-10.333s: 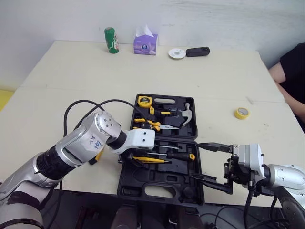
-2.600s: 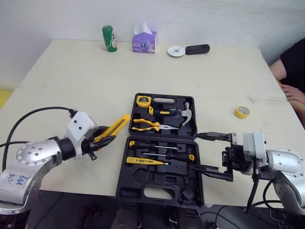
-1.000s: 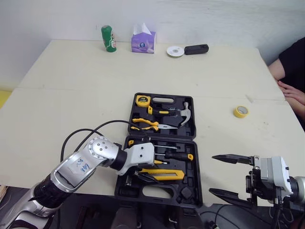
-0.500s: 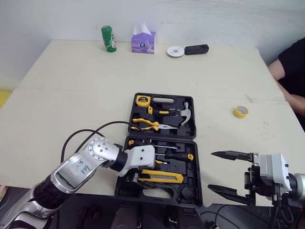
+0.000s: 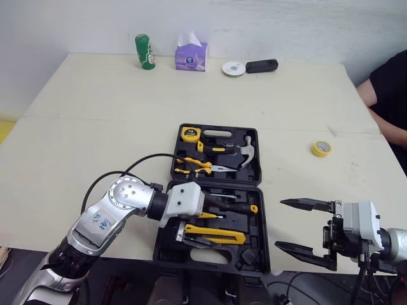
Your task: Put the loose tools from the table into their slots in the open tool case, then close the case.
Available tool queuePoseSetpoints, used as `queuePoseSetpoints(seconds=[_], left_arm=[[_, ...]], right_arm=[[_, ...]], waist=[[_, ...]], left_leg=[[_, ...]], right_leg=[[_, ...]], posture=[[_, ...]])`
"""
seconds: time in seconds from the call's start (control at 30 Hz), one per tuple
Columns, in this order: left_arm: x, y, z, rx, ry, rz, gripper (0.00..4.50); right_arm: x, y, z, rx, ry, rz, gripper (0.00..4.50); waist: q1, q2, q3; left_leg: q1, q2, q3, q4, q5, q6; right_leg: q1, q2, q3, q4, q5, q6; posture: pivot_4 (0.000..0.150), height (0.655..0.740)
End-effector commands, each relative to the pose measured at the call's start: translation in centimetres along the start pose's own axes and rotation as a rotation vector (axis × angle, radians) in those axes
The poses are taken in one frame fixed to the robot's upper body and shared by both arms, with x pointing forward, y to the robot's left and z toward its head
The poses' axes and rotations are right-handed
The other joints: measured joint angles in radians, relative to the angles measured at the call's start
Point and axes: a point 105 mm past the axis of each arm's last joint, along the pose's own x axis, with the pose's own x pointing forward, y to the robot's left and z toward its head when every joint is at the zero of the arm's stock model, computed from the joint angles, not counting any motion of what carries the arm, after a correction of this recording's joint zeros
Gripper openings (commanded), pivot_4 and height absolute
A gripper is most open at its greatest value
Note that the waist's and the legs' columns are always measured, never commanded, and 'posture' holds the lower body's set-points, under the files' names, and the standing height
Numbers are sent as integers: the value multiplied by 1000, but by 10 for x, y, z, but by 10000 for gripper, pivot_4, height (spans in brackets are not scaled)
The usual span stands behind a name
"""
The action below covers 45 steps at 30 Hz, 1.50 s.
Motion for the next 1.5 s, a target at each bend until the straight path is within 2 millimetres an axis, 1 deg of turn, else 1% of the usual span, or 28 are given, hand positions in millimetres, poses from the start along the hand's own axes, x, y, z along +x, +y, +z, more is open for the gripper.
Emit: queuePoseSetpoints(seconds=[0.03,0.07,0.1,0.13,0.17,0.3,0.37,0.53,0.7,0.83,1.0,1.1,1.23,1.33,1.37,1.5], left_arm=[[-11,0,11,3,-127,-6,38349],[-13,-1,10,7,-136,-10,36736],[-13,-1,9,2,-149,-6,33671],[-13,0,8,-1,-155,-1,28028],[-12,0,5,-2,-155,1,25216],[-8,-7,-9,11,-146,-25,6859],[-6,-9,-13,12,-141,-30,566],[-1,-13,-26,14,-109,-36,566],[4,-15,-51,17,0,-53,566],[7,-15,-55,-1,9,-61,566],[12,-15,-72,-56,76,-50,566],[13,-18,-87,-86,142,-65,566],[14,-21,-105,-138,241,-74,566],[13,-26,-116,-188,280,-79,566],[13,-26,-118,-186,282,-79,566],[12,-26,-115,-178,250,-73,566]], right_arm=[[-1,-2,0,-15,-15,-19,45000],[-1,-3,-1,-15,-15,-21,45000],[-1,-3,-2,-16,-16,-26,45000],[-1,-4,-2,-17,-17,-30,45000],[-1,-5,-3,-18,-17,-32,45000],[-2,-6,-6,-19,-15,-39,45000],[-2,-7,-7,-20,-13,-43,45000],[-3,-7,-9,-18,-10,-49,45000],[-3,-8,-10,-16,-9,-50,45000],[-4,-10,-9,-18,-9,-56,45000],[-5,-7,-8,-10,-5,-64,45000],[-7,-6,-7,-5,2,-68,45000],[-8,-6,-7,-3,7,-69,45000],[-7,-6,-6,-4,7,-74,45000],[-7,-7,-6,-5,7,-75,45000],[-7,-8,-7,-4,6,-83,45000]], waist=[[0,0,0],[-2,0,0],[-2,0,0],[-1,0,0],[-1,0,0],[-1,0,0],[-1,0,0],[-1,0,0],[-1,0,0],[-1,0,0],[-1,1,0],[0,2,-2],[-1,4,-5],[-1,9,-11],[-1,10,-15],[-1,10,-21]], left_leg=[[0,0,0,0,0,0],[0,0,0,0,0,0],[0,0,0,1,0,0],[0,0,0,1,0,0],[0,0,0,1,0,0],[0,0,0,4,0,0],[0,0,0,4,0,0],[0,0,0,4,0,0],[0,0,0,4,0,1],[0,0,0,4,-1,1],[0,0,0,4,-1,1],[2,0,-1,4,-1,1],[3,1,-2,3,-2,1],[8,1,-2,3,-4,3],[11,1,-2,2,-8,7],[16,1,-2,-3,-8,7]], right_leg=[[0,0,0,0,0,0],[0,0,0,0,0,0],[0,0,0,0,0,0],[0,0,0,1,0,0],[0,0,0,1,0,0],[1,0,0,1,0,0],[1,0,0,1,0,0],[1,0,0,1,0,0],[1,0,0,1,0,0],[1,0,0,1,0,0],[1,-1,0,1,0,0],[4,-1,0,0,0,0],[6,0,-1,-1,0,0],[11,0,-1,-2,0,0],[14,-1,-1,-4,0,0],[17,0,-1,-7,0,0]], posture=[[1500,7400],[1500,7400],[1500,7400],[1500,7400],[1500,7400],[1500,7400],[1500,7400],[1500,7400],[1500,7400],[1500,7400],[1500,7400],[1500,7400],[1500,7400],[1500,7400],[1500,7400],[1500,7400]])
